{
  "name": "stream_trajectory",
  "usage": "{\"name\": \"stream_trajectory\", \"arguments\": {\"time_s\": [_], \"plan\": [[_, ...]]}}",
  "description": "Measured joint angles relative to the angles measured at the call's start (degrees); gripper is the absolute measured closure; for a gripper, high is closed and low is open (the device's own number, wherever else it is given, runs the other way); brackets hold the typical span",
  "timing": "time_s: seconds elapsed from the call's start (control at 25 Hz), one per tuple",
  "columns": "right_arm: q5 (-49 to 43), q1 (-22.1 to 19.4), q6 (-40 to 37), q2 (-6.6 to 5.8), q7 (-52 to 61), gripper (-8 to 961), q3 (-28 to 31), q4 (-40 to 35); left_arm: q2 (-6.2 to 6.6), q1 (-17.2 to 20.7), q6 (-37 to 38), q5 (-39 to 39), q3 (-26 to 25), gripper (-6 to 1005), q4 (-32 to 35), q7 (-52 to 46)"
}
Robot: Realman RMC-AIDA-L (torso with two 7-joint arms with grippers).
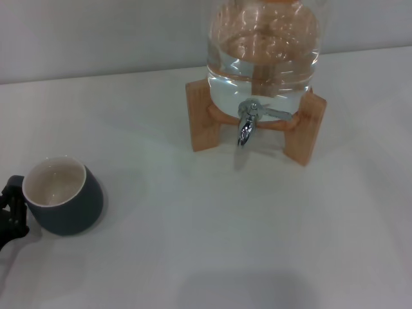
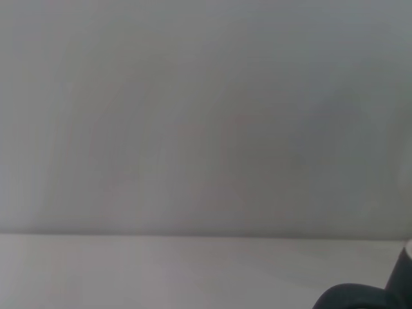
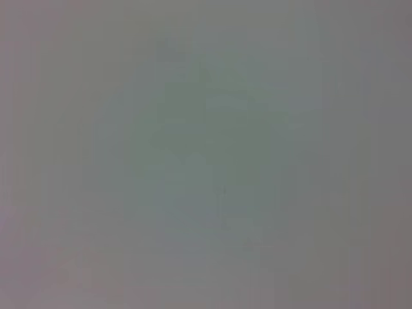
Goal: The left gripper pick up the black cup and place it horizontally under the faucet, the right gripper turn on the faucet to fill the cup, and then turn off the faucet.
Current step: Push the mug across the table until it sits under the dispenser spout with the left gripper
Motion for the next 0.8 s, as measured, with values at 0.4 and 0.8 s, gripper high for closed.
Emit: {"name": "stream_trajectory", "arguments": {"time_s": [0.4,0.8], "plan": [[0.0,0.02,0.0,0.0,0.0,98,0.0,0.0,-0.01,-1.06,-1.2,-0.05,-0.01,893,-0.27,-0.36],[-0.02,-0.04,0.0,0.0,0.0,98,0.0,0.11,-0.09,-3.14,-1.39,1.0,-0.01,890,-1.2,-0.4]]}}
